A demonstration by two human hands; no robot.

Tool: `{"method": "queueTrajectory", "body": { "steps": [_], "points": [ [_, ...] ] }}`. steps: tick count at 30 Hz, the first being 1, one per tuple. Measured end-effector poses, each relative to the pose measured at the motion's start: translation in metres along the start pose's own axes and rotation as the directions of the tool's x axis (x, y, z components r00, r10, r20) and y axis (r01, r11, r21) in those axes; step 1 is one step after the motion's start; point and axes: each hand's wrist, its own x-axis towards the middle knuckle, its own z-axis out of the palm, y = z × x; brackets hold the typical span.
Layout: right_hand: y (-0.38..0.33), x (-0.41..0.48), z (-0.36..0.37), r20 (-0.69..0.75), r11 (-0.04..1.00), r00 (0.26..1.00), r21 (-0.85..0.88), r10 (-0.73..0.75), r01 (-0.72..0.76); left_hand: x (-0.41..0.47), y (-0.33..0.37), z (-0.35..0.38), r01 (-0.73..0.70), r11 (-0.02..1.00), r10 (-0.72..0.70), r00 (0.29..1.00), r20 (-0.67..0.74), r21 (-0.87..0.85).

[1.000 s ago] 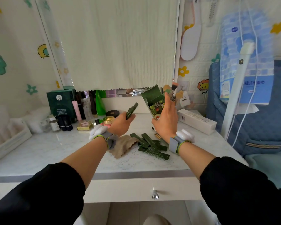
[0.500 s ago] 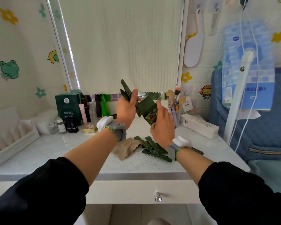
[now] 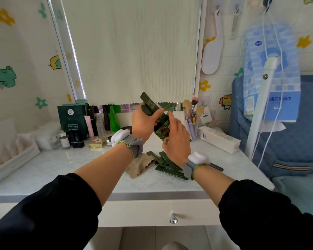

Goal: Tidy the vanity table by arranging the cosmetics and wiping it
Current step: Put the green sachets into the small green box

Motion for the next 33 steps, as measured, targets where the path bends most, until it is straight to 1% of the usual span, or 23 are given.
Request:
{"method": "queueTrajectory", "body": {
  "steps": [3, 6, 10, 16, 20, 24, 27, 30, 33],
  "points": [
    [0.000, -0.002, 0.002, -0.011, 1.000, 1.000, 0.002, 0.023, -0.023, 0.000, 0.003, 0.001, -0.036, 0.995, 0.028, 0.995, 0.091, 0.088],
    [0.002, -0.001, 0.004, -0.020, 0.999, 0.999, 0.007, 0.041, -0.040, 0.003, 0.000, 0.000, -0.027, 0.990, 0.010, 0.992, 0.122, 0.141],
    [0.004, 0.001, 0.002, -0.021, 0.999, 0.998, 0.012, 0.051, -0.050, 0.002, -0.003, -0.001, 0.007, 0.989, -0.020, 0.996, 0.086, 0.147],
    [0.007, 0.000, 0.001, -0.027, 0.998, 0.998, 0.002, 0.061, -0.061, 0.001, -0.004, 0.001, -0.039, 0.995, 0.035, 0.998, 0.047, 0.094],
    [0.008, -0.001, 0.002, -0.034, 0.999, 0.999, -0.003, 0.040, -0.041, 0.004, -0.001, 0.003, -0.024, 0.998, 0.024, 1.000, -0.017, 0.052],
    [0.008, -0.002, 0.003, -0.040, 1.000, 0.999, 0.008, 0.022, -0.022, 0.001, 0.002, 0.005, -0.043, 0.997, 0.039, 0.998, 0.053, 0.067],
    [0.010, -0.002, 0.003, -0.049, 1.000, 0.998, 0.014, 0.028, -0.028, -0.003, 0.001, 0.006, -0.048, 0.999, 0.046, 0.996, 0.079, 0.013],
    [0.014, -0.001, 0.003, -0.056, 1.000, 0.998, 0.018, 0.025, -0.024, -0.005, -0.001, 0.005, -0.056, 0.998, 0.056, 0.998, 0.019, -0.016],
    [0.018, 0.000, 0.003, -0.081, 1.000, 0.996, 0.006, 0.029, -0.028, -0.007, -0.003, 0.004, -0.073, 0.996, 0.075, 0.996, -0.040, 0.049]
  ]
}}
